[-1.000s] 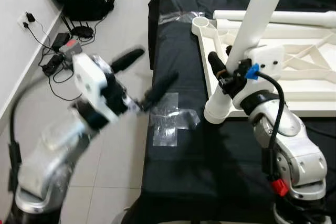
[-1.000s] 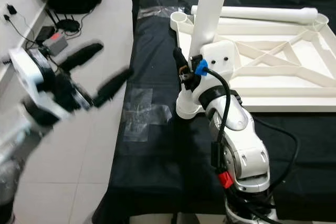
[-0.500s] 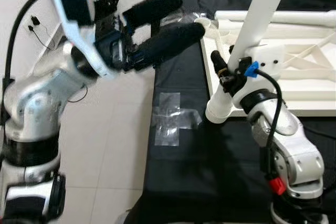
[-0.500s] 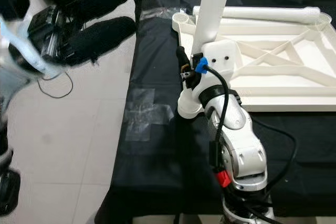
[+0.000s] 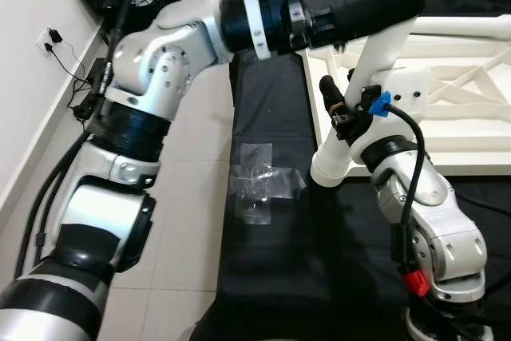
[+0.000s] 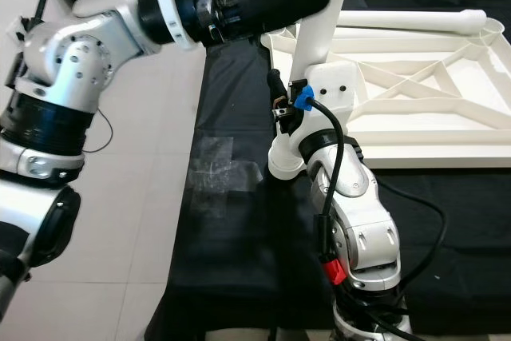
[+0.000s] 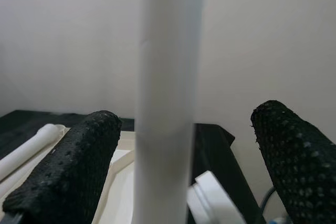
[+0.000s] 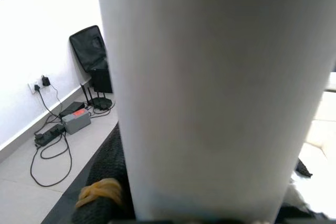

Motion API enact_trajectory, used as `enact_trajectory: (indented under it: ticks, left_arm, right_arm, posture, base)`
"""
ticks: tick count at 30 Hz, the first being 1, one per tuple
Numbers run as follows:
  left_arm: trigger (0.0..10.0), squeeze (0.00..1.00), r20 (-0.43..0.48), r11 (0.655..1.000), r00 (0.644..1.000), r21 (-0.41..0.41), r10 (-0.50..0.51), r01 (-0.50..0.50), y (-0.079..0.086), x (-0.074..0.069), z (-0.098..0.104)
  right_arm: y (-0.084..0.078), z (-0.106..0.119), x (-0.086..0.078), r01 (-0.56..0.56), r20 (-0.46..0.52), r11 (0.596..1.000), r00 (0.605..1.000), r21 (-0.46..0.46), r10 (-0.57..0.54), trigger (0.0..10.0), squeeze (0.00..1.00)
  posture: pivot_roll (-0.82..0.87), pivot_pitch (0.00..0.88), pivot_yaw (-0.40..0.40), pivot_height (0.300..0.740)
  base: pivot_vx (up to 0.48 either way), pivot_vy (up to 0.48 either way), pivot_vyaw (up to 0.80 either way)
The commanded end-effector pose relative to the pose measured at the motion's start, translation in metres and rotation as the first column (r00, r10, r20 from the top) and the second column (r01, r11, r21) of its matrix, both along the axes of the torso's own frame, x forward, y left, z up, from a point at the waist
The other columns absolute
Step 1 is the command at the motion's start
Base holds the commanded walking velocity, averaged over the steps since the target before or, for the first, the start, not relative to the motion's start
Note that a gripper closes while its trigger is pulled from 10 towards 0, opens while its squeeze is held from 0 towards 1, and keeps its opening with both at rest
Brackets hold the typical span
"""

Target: Building children table

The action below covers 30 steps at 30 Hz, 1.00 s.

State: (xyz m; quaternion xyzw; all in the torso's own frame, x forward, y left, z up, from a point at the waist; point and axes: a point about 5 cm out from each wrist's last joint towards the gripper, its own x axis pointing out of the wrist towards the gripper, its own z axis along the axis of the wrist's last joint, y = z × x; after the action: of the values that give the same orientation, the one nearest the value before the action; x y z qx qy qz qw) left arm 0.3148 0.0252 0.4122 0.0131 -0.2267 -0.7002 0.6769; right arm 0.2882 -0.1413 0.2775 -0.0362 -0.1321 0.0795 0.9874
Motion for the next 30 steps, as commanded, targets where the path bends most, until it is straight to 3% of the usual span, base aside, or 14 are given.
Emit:
enact_trajectory:
  ticks: [1, 6, 7, 8, 9, 10, 27, 28, 30]
  left_arm:
    - [10.0, 0.0, 0.036, 1.0, 0.999, 0.015, -0.005, 0.005, -0.003, -0.002, 0.003]
    - [10.0, 0.0, 0.042, 1.0, 0.999, 0.025, 0.016, -0.017, -0.01, 0.005, 0.005]
    - [8.7, 0.0, 0.045, 0.999, 0.999, 0.027, 0.015, -0.016, -0.011, 0.006, 0.006]
    - [3.8, 0.0, 0.047, 0.999, 0.999, 0.029, 0.021, -0.022, -0.012, 0.008, 0.006]
    - [3.8, 0.0, 0.047, 0.999, 0.999, 0.029, 0.021, -0.022, -0.012, 0.008, 0.006]
    - [0.0, 0.0, 0.051, 0.999, 0.998, 0.032, 0.022, -0.024, -0.013, 0.009, 0.006]
    - [0.0, 0.0, 0.083, 0.998, 0.996, 0.053, 0.014, -0.018, -0.009, 0.013, 0.005]
    - [0.0, 0.0, 0.085, 0.998, 0.996, 0.052, 0.013, -0.017, -0.008, 0.013, 0.005]
    - [0.0, 0.0, 0.085, 0.999, 0.996, 0.051, 0.011, -0.015, -0.007, 0.013, 0.006]
  right_arm:
    - [-0.002, -0.023, 0.006, 0.025, -0.118, 1.0, 0.993, -0.009, -0.026, 10.0, 0.0]
    - [0.001, -0.022, 0.005, 0.019, -0.114, 1.0, 0.993, -0.008, -0.02, 10.0, 0.0]
    - [0.001, -0.022, 0.005, 0.018, -0.113, 1.0, 0.993, -0.008, -0.019, 10.0, 0.0]
    - [0.001, -0.022, 0.005, 0.017, -0.113, 1.0, 0.993, -0.008, -0.018, 10.0, 0.0]
    - [0.001, -0.022, 0.005, 0.017, -0.113, 1.0, 0.993, -0.008, -0.018, 10.0, 0.0]
    - [0.002, -0.022, 0.004, 0.016, -0.113, 1.0, 0.994, -0.009, -0.017, 10.0, 0.0]
    - [0.007, -0.019, 0.002, -0.049, -0.095, 0.998, 0.994, -0.026, 0.047, 10.0, 0.0]
    - [0.009, -0.017, 0.001, -0.086, -0.084, 0.996, 0.993, -0.023, 0.084, 10.0, 1.0]
    - [0.006, -0.011, 0.002, -0.146, -0.053, 0.989, 0.988, -0.015, 0.145, 10.0, 1.0]
  posture:
    - [0.02, 0.269, 0.054, 0.74]
    - [0.02, 0.267, 0.065, 0.74]
    - [0.02, 0.266, 0.064, 0.74]
    - [0.02, 0.265, 0.064, 0.74]
    - [0.02, 0.265, 0.064, 0.74]
    - [0.02, 0.265, 0.064, 0.74]
    - [0.01, 0.254, 0.057, 0.74]
    - [0.01, 0.255, 0.057, 0.74]
    - [0.01, 0.258, 0.06, 0.74]
  base:
    - [0.0, 0.0, 0.0]
    - [0.0, 0.0, 0.0]
    - [0.0, 0.0, 0.0]
    - [0.0, 0.0, 0.0]
    - [0.0, 0.0, 0.0]
    - [0.0, 0.0, 0.0]
    - [0.0, 0.0, 0.0]
    - [0.0, 0.0, 0.0]
    - [0.0, 0.0, 0.0]
